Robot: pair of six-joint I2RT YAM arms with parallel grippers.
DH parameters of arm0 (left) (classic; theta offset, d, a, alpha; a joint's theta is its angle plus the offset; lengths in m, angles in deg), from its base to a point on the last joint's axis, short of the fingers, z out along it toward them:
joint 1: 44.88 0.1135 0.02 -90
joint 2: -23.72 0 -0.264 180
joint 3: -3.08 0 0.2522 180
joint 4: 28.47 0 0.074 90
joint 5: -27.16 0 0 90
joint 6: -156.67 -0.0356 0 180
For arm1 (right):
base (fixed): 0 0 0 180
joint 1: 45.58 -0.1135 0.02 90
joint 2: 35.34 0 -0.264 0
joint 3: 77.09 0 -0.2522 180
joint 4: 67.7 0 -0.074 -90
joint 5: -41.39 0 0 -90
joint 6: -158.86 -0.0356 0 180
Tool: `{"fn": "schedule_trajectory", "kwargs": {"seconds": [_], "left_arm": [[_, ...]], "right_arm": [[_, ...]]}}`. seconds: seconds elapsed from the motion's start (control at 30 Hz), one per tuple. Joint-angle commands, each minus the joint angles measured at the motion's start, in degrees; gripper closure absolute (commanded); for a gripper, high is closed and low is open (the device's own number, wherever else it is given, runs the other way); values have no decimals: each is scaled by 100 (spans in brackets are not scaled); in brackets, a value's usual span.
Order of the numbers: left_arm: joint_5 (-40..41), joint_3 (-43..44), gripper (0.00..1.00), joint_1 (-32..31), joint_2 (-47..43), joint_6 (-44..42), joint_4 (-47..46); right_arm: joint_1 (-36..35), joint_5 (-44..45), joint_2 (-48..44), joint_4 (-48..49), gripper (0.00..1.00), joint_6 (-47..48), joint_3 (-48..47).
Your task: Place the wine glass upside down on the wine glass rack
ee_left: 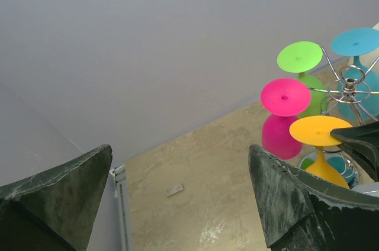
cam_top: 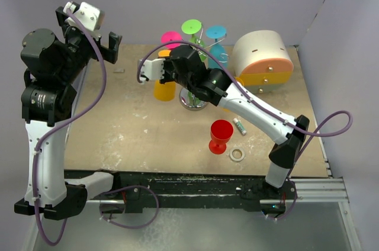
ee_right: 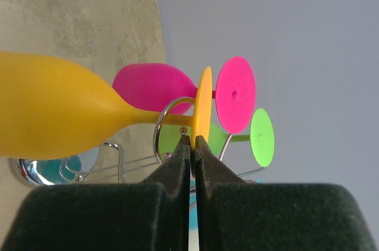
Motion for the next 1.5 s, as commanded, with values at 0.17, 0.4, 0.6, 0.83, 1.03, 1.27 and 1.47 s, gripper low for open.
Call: {"fn": "schedule_trajectory", "kwargs": {"seconds": [0.17, 0.4, 0.6, 0.83, 1.03, 1.27, 1.47], "left_arm": [[59, 6, 1, 52, -63, -71, -276], [31, -2, 1, 67, -54, -57, -287], [31, -52, 1, 91, -84, -70, -312], [-10, -75, 1, 104, -82, -79, -335], [-39, -79, 1, 113, -78, -105, -346], [-74, -97, 1, 122, -63, -112, -349], [-81, -127, 1, 122, -80, -114, -355]], "right_arm": [[-80, 3, -309, -79, 100, -63, -58], [-81, 34, -418, -97, 100, -48, 87], [-87, 106, -538, -81, 100, -10, 274], [-81, 297, -688, 17, 100, 61, 518], [-81, 595, -810, 217, 100, 156, 857], [-81, 696, -875, 297, 94, 161, 1016], [-81, 725, -888, 298, 85, 149, 1026]]}}
